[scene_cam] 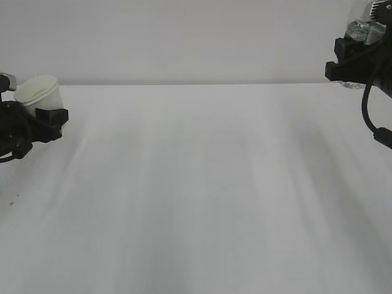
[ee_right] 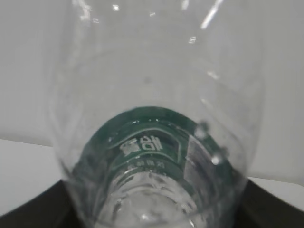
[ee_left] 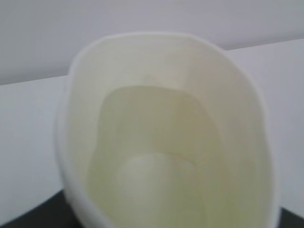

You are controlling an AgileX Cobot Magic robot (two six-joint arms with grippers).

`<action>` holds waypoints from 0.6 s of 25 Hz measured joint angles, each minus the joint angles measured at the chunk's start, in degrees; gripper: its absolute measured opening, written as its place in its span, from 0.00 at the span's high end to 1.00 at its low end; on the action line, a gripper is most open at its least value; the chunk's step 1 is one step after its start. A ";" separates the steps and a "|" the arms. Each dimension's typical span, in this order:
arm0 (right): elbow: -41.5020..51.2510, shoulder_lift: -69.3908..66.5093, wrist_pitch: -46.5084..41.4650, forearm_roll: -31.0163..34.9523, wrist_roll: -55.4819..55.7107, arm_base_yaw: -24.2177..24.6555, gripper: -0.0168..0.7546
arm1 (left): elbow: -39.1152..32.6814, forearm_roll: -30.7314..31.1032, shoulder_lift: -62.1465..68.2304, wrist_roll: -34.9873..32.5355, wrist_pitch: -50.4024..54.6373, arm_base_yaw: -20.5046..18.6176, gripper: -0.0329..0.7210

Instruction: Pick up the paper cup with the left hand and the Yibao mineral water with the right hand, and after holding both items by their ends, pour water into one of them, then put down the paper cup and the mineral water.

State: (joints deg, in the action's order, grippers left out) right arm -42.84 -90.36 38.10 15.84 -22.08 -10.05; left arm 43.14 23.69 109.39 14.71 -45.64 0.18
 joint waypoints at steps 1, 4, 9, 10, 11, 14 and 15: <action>0.00 0.00 0.00 0.00 0.00 0.00 0.40 | 0.00 0.00 0.12 0.00 -0.14 0.00 0.46; 0.00 0.00 0.00 0.00 0.00 0.00 0.40 | 0.00 0.00 1.40 -0.10 -0.90 0.00 0.46; 0.00 0.00 0.00 0.00 0.00 0.00 0.40 | 0.00 -0.99 3.04 -0.10 -3.23 0.00 0.46; 0.00 0.00 0.00 0.00 0.00 0.00 0.40 | 0.00 -1.31 3.46 -0.10 -3.21 0.00 0.46; 0.00 0.00 0.00 0.00 0.00 0.00 0.40 | 0.00 -1.53 3.97 -0.10 -3.44 0.00 0.46; 0.00 0.00 0.00 0.04 0.00 0.00 0.40 | 0.00 -2.11 5.51 -0.10 -3.58 0.00 0.46; 0.00 0.00 0.00 0.04 0.00 0.00 0.40 | 0.00 -2.25 5.91 -0.31 -3.98 0.00 0.46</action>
State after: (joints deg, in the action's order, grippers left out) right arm -42.84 -90.36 38.10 15.88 -22.08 -10.05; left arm 43.14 21.44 115.30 14.40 -49.62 0.18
